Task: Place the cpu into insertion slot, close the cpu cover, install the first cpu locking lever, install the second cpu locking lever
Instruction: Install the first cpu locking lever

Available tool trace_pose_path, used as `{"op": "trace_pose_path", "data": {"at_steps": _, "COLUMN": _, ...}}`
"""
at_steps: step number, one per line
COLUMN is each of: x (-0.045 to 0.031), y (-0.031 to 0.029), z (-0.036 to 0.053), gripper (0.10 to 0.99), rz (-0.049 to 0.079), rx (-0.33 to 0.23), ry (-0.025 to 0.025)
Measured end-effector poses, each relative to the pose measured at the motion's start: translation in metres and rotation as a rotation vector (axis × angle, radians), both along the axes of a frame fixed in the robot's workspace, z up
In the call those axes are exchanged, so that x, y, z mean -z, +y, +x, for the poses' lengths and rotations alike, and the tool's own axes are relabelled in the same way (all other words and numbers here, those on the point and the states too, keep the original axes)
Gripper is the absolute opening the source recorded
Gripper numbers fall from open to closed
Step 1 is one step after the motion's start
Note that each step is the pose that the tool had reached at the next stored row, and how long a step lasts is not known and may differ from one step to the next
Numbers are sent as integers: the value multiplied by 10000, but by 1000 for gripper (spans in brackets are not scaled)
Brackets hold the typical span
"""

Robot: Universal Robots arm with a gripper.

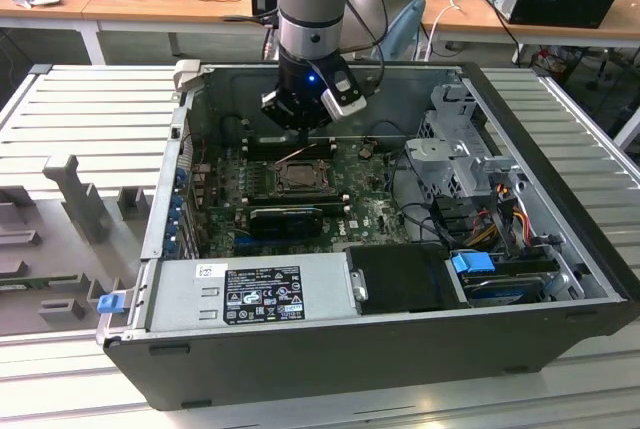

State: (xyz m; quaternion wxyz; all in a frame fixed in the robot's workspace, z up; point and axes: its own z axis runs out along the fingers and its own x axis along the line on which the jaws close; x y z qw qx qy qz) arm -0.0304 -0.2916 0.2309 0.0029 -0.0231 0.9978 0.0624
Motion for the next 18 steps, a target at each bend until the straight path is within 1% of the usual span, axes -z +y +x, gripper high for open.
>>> {"op": "trace_pose_path", "data": {"at_steps": 11, "x": 24, "y": 1, "z": 1, "gripper": 106, "rz": 4, "rx": -3, "ry": -3}}
{"op": "trace_pose_path", "data": {"at_steps": 18, "x": 76, "y": 4, "z": 66, "gripper": 106, "rz": 3, "rx": -36, "ry": -2}}
